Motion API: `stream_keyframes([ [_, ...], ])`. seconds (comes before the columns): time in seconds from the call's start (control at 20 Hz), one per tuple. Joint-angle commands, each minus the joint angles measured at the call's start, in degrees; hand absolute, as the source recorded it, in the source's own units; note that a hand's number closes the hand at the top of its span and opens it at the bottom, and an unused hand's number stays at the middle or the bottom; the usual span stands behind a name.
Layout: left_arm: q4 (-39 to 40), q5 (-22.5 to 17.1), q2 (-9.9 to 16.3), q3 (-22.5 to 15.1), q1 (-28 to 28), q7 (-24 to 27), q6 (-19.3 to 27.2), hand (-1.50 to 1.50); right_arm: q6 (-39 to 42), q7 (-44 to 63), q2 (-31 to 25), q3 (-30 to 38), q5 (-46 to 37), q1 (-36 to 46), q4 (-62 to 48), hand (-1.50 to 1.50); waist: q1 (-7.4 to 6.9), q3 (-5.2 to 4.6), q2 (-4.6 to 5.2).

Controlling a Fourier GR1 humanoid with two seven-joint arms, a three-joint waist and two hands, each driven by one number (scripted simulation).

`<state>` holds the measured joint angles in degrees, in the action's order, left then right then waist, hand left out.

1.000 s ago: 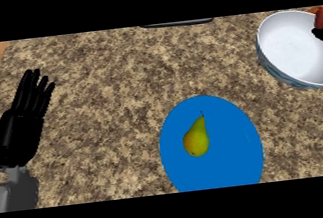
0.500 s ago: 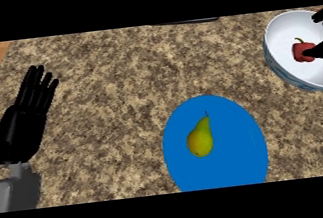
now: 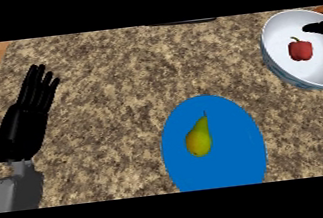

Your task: Pick the bell pepper from the plate and place it in the bowl

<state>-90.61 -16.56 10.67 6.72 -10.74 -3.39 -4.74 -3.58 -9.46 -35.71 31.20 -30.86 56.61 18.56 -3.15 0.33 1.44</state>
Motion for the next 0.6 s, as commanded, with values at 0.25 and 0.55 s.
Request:
stream_keyframes([
  [0.25, -0.8, 0.4, 0.2, 0.1, 0.4, -1.0, 0.6, 0.0, 1.3, -6.6, -9.8, 9.9, 8.5, -4.3, -4.1, -1.5, 0.54, -0.04, -0.08],
  [0.55, -3.0, -0.8, 0.3, 1.1, 2.2, -1.5, 0.3, 0.0, 7.2, -8.6, -16.8, 13.7, 12.4, -10.3, -6.3, -1.5, 1.36, -0.1, -0.63],
])
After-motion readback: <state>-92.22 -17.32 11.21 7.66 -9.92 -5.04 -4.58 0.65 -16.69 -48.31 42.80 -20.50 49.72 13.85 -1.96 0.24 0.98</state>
